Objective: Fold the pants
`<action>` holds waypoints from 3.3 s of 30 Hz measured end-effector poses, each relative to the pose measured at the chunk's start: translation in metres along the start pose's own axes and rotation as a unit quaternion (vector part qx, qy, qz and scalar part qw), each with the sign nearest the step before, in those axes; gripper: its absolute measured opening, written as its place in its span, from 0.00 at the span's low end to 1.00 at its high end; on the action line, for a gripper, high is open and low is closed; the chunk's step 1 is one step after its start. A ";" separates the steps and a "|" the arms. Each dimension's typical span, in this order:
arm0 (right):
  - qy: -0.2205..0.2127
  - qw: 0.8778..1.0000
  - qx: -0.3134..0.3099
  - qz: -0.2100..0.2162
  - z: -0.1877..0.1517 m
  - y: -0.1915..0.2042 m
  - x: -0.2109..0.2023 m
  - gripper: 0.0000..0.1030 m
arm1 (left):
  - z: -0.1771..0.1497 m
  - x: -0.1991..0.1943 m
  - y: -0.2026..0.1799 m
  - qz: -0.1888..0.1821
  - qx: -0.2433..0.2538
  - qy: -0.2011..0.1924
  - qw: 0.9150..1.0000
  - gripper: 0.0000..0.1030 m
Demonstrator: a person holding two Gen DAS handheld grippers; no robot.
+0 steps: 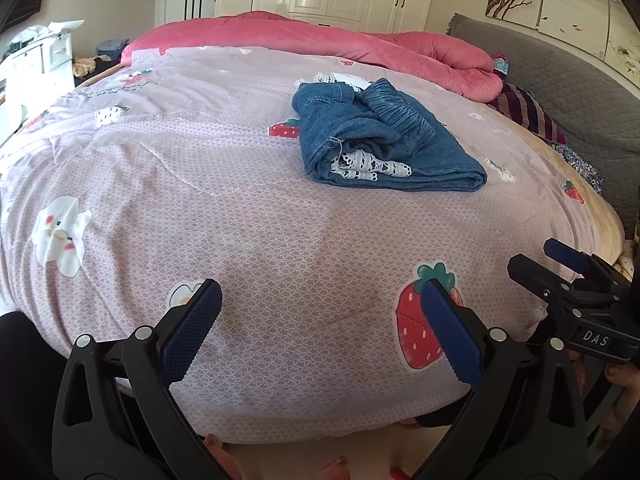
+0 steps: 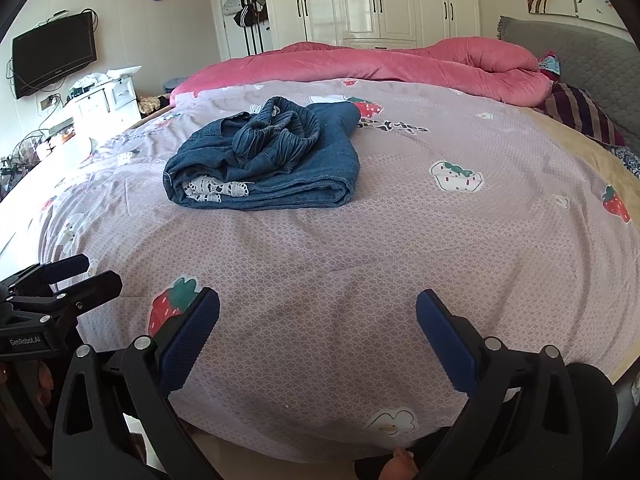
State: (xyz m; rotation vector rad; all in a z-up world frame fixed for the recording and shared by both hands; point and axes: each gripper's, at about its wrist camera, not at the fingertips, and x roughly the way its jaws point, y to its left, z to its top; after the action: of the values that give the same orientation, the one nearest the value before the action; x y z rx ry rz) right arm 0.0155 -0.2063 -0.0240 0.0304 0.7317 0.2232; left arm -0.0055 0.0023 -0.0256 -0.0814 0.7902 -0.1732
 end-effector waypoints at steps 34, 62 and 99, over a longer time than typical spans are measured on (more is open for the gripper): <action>0.000 1.000 0.002 -0.012 -0.001 0.001 -0.003 0.95 | 0.002 -0.007 -0.009 0.022 0.012 -0.007 1.000 0.91; 0.000 1.000 0.004 -0.015 -0.001 0.001 -0.003 0.95 | 0.003 -0.007 -0.008 0.041 0.011 -0.008 0.999 0.91; -0.015 0.989 0.094 -0.111 0.057 -0.119 0.011 0.95 | 0.073 0.014 0.064 0.053 -0.023 0.007 0.998 0.91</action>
State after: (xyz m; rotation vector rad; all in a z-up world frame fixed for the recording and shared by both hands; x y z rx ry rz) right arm 0.0846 -0.3171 -0.0012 0.1298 0.7172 -0.0597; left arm 0.0639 0.0634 0.0069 -0.0824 0.8114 -0.0560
